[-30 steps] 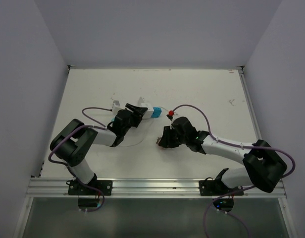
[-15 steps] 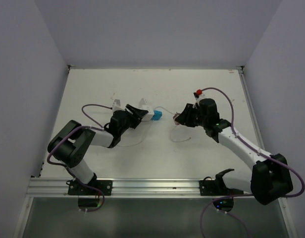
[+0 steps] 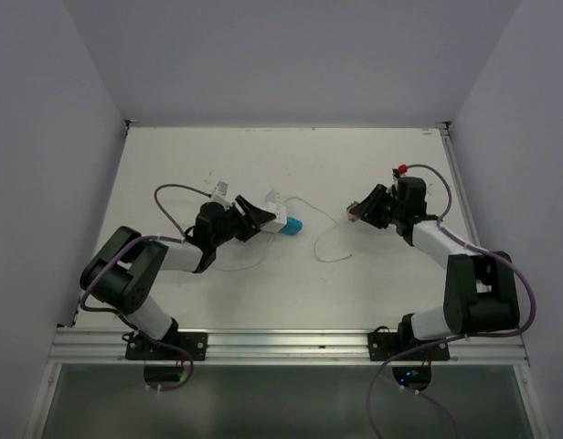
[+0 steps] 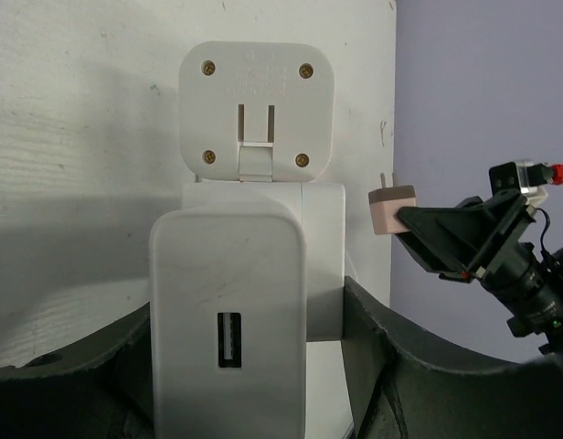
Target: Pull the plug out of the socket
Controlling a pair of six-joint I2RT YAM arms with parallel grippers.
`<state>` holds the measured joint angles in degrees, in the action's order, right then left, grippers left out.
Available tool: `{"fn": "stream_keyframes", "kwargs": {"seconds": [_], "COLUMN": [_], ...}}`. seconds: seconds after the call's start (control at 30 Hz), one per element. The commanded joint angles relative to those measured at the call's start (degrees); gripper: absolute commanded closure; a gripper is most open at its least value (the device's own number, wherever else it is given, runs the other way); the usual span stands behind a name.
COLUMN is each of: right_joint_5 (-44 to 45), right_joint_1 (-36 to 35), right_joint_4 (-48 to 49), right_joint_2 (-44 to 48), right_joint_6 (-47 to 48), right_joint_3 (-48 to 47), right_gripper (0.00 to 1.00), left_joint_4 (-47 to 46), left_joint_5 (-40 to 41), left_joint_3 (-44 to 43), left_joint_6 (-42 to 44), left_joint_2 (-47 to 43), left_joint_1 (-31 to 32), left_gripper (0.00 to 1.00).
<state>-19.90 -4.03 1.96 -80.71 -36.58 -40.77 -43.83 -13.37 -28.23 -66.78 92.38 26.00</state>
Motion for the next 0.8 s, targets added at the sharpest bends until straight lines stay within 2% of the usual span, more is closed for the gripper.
{"fn": "stream_keyframes", "kwargs": {"seconds": [0.0,0.23,0.27,0.33,0.37,0.47,0.5,0.6,0.77], "right_joint_5": [-3.21,-2.51,-2.51,-2.42,-2.16,-2.07,-1.90,-0.41,3.20], "right_joint_1": [0.60,0.96,1.04,1.13,1.22,1.22,1.31,1.31,1.31], "right_joint_4": [4.90,5.51,5.60,5.78,5.87,5.52,5.34,3.85,-1.77], "right_joint_2": [-1.91,-4.99,-5.25,-5.43,-5.51,-5.34,-4.99,-3.94,1.24], "right_joint_6": [-0.95,0.80,0.81,0.72,0.63,0.37,0.37,0.72,3.17], "right_joint_3": [0.34,2.01,2.28,2.89,3.07,3.68,3.77,4.12,3.16], "right_gripper": [0.95,0.75,0.68,0.63,0.57,0.46,0.39,0.29,0.25], "left_joint_4": [-4.68,-0.29,0.06,1.03,1.47,3.92,4.19,4.28,5.07], "left_joint_5": [-6.49,-11.50,-11.77,-12.65,-13.17,-14.14,-14.75,-15.28,-16.16], "left_joint_3": [-0.16,-2.44,-2.45,-2.79,-2.88,-4.02,-4.03,-3.94,-4.20], "left_joint_6": [2.97,5.52,5.61,6.14,6.31,7.28,7.46,7.63,7.72], "left_joint_2": [-1.94,-1.23,-1.32,-1.94,-2.11,-2.29,-2.38,-2.99,-3.61], "left_joint_1": [-1.04,-2.35,-2.53,-3.23,-3.41,-4.29,-4.46,-5.17,-6.22], "left_gripper": [0.92,0.91,0.91,0.91,0.91,0.91,0.92,0.92,0.93]}}
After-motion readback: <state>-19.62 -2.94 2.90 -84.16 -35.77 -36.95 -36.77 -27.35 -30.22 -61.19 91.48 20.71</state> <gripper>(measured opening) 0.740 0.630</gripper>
